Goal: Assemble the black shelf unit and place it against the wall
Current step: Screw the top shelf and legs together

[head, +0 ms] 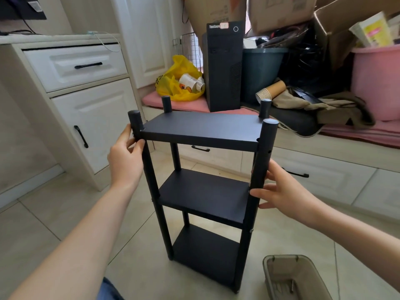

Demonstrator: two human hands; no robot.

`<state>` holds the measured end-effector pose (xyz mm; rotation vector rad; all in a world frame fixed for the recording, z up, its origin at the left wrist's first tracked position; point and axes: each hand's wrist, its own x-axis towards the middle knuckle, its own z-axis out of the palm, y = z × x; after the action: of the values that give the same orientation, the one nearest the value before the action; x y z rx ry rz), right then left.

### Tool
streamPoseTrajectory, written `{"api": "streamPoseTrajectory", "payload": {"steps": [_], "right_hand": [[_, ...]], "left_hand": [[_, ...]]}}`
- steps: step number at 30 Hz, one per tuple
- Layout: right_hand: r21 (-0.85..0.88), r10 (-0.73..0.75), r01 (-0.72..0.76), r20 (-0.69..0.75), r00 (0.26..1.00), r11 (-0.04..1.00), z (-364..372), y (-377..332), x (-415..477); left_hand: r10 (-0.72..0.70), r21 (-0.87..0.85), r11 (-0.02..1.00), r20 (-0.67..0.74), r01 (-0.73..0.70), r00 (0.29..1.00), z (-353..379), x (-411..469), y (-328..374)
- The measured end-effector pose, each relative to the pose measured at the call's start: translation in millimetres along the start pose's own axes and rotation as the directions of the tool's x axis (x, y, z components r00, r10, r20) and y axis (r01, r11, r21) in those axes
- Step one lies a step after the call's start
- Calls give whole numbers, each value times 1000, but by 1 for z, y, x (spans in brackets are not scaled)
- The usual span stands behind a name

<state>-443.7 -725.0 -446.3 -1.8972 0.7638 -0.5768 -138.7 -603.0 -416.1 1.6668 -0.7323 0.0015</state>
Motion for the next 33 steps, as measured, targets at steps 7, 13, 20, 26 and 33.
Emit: {"api": "streamPoseTrajectory", "payload": {"steps": [7,13,20,26,33], "right_hand": [[62,3,2,-85,996,998,-20,9,-20],[68,26,-17,-137,990,998,-18,13,-30],[52,7,2,-174,985,999,-3,13,-21],[42,-5,12,-177,984,999,8,10,-11],[8,9,-8,-157,988,1000,13,11,-6]], "left_hand": [[57,-89,995,139,-45,989,48,-5,10],[51,-155,988,242,-13,969,75,-6,8],[-86,-164,980,154,111,984,89,-18,19],[-148,-174,968,190,182,971,96,-47,34],[-144,-489,695,623,527,769,111,-87,57]]}}
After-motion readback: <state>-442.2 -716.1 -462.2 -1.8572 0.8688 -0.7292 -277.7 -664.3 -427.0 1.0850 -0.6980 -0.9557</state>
